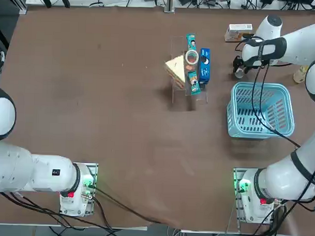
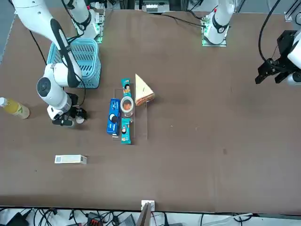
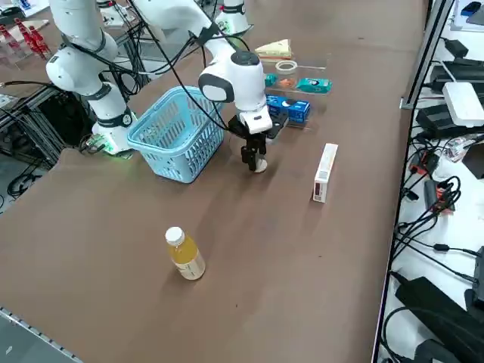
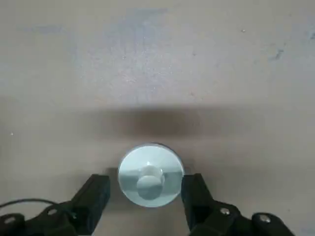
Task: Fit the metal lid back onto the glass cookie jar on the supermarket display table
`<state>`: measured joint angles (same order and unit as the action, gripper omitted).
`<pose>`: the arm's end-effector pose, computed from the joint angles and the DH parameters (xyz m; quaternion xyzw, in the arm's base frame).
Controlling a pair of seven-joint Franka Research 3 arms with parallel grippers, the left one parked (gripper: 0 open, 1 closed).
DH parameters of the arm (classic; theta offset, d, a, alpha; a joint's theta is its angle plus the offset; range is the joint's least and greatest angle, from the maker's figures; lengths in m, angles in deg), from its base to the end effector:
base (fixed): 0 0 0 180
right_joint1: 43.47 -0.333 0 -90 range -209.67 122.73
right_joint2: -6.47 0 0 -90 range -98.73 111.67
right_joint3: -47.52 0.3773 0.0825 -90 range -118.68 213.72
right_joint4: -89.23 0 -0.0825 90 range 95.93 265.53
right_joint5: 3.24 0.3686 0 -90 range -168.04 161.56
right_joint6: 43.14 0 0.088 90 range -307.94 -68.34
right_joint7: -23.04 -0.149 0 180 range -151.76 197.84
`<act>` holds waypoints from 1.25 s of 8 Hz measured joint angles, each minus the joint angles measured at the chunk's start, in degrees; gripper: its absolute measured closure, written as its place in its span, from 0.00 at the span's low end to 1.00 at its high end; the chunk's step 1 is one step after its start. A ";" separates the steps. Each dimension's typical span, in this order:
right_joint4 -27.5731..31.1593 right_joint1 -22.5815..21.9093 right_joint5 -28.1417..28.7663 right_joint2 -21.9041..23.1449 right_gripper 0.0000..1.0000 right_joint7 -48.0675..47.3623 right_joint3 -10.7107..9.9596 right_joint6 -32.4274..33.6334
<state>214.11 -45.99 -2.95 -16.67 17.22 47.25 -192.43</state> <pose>0.5802 0.0228 0.2315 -0.9994 0.0331 -0.0110 0.0012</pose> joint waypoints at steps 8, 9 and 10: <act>-0.54 0.04 0.00 0.19 0.74 0.03 -0.01 0.14; -1.59 0.00 0.00 0.63 0.74 -0.04 0.03 1.43; -3.66 -0.12 0.03 1.71 0.74 -0.96 0.40 4.38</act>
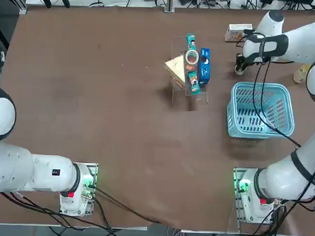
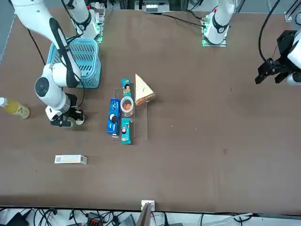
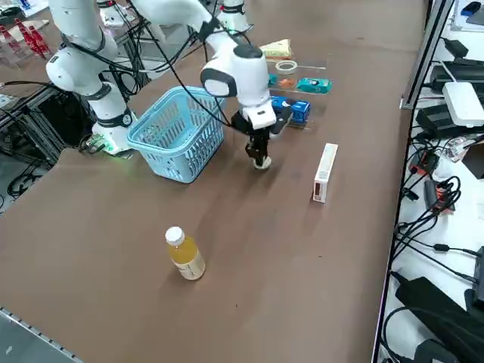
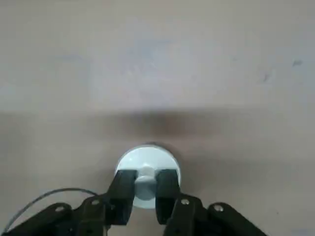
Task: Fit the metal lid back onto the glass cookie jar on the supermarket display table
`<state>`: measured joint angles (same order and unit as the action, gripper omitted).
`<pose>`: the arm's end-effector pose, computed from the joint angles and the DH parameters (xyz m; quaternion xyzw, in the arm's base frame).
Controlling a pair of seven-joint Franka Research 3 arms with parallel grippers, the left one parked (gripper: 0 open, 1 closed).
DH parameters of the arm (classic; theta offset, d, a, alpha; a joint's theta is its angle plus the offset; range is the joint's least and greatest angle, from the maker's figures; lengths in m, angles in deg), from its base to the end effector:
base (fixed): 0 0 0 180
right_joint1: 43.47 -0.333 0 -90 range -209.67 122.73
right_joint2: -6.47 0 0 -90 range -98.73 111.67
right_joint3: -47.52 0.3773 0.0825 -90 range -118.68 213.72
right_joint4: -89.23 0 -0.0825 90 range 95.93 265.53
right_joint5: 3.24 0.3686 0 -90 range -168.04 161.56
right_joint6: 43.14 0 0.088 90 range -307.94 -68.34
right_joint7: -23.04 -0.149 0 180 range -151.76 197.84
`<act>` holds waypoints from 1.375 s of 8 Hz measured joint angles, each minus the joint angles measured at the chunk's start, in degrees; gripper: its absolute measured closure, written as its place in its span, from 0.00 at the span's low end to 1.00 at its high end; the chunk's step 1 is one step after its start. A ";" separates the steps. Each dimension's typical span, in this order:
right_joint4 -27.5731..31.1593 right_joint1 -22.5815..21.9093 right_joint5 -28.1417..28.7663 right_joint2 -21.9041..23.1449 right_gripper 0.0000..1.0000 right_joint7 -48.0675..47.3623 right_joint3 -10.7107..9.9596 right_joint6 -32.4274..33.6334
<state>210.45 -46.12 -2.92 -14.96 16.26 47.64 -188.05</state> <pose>0.5970 0.0289 0.2657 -0.9991 0.0373 -0.0195 0.0037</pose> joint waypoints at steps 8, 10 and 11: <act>-17.08 -21.51 0.30 10.12 0.74 -41.09 2.42 25.52; -17.15 -27.09 0.24 9.61 0.74 -47.92 2.44 25.43; -17.43 -28.48 -0.18 9.21 0.74 -50.09 2.43 25.39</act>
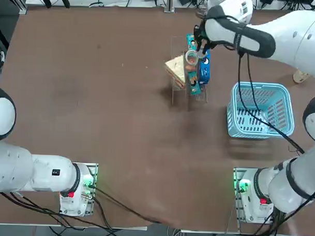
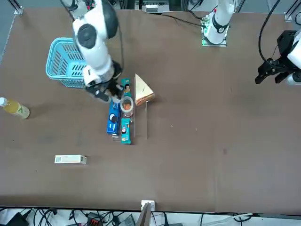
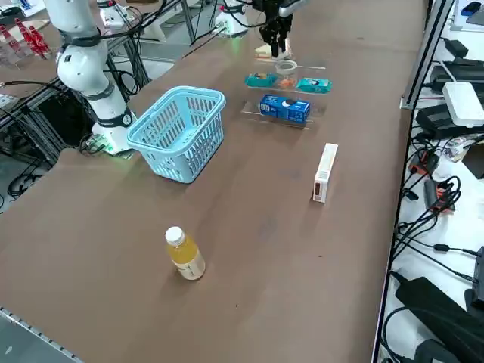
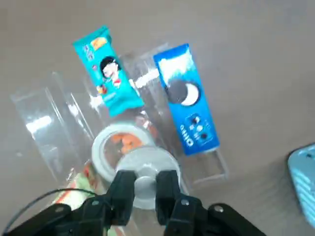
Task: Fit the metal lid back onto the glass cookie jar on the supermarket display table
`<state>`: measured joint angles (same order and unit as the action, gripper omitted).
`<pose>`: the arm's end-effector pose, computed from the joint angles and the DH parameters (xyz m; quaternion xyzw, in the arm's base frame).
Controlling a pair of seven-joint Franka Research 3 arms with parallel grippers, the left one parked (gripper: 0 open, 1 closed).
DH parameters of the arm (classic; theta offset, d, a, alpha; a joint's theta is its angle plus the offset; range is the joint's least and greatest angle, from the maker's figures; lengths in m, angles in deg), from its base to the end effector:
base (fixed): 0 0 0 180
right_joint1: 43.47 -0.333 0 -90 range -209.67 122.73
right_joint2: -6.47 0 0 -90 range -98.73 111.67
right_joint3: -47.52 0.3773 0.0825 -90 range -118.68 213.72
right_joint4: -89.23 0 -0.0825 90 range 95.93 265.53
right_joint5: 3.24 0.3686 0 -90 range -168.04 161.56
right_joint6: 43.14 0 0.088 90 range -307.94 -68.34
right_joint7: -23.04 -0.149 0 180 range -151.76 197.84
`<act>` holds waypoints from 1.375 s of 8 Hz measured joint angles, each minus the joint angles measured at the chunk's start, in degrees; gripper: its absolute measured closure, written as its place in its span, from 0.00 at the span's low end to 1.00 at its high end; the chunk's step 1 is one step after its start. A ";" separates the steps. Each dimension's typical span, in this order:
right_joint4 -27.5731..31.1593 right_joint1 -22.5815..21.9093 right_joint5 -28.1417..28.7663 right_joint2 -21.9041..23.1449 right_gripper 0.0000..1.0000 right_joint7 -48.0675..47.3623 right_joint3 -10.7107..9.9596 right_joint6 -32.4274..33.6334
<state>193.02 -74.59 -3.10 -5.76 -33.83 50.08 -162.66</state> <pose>0.5209 0.3452 0.4535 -0.9789 0.2021 -0.0174 0.0258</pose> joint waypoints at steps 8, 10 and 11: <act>-5.68 -2.12 -3.35 -7.44 0.74 -3.79 -0.27 -0.26; -5.74 -2.28 -3.56 -8.27 0.74 -3.88 -0.29 -0.39; -5.75 -2.54 -3.57 -8.42 0.74 -3.89 -0.29 -0.41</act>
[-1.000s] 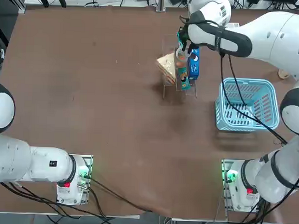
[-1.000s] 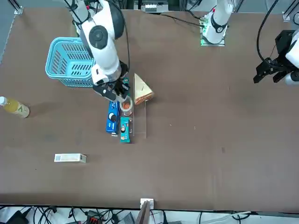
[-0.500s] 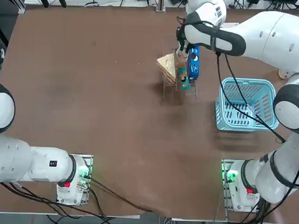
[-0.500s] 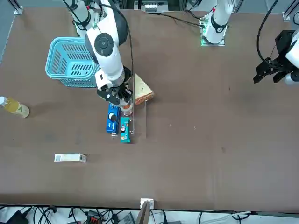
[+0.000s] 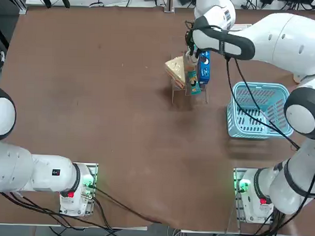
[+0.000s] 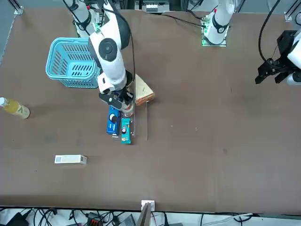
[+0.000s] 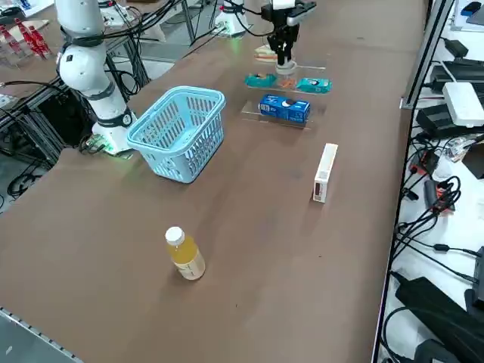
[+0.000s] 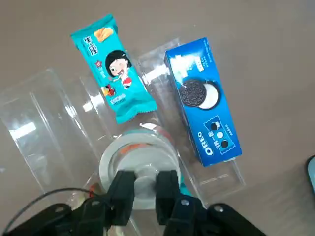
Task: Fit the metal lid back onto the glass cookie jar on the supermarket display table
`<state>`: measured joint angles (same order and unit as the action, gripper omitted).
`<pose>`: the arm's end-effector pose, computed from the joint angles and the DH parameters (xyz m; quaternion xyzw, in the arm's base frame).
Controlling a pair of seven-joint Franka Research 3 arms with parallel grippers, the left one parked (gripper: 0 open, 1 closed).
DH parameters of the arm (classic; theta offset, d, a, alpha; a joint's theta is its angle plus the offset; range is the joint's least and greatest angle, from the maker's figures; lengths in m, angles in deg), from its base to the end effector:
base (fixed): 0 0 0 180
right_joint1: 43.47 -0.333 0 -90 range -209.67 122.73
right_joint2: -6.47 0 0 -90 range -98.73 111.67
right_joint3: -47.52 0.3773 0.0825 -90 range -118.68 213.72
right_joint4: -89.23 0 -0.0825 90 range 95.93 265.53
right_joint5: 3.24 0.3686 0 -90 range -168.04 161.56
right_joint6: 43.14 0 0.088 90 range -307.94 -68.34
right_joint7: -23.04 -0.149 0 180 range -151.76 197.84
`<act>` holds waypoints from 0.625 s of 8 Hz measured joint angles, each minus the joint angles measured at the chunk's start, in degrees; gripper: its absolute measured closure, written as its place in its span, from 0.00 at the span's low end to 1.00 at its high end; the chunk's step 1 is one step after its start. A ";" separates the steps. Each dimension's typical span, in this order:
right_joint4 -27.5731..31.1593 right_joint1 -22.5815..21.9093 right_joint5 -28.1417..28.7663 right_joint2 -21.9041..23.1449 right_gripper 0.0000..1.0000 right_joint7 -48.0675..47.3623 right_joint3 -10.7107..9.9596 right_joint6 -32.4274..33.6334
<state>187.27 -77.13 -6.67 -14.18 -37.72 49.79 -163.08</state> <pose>0.5426 0.3836 0.4056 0.9792 -0.2019 0.0217 0.0044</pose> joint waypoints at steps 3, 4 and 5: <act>-0.19 -0.89 -0.21 -0.05 0.74 -1.21 -0.01 -0.04; -0.27 -1.08 -0.44 -0.08 0.74 -1.50 0.00 -0.04; -0.28 -1.14 -0.53 -0.22 0.74 -1.58 -0.01 -0.04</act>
<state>186.99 -78.26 -7.20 -14.40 -39.30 49.78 -163.11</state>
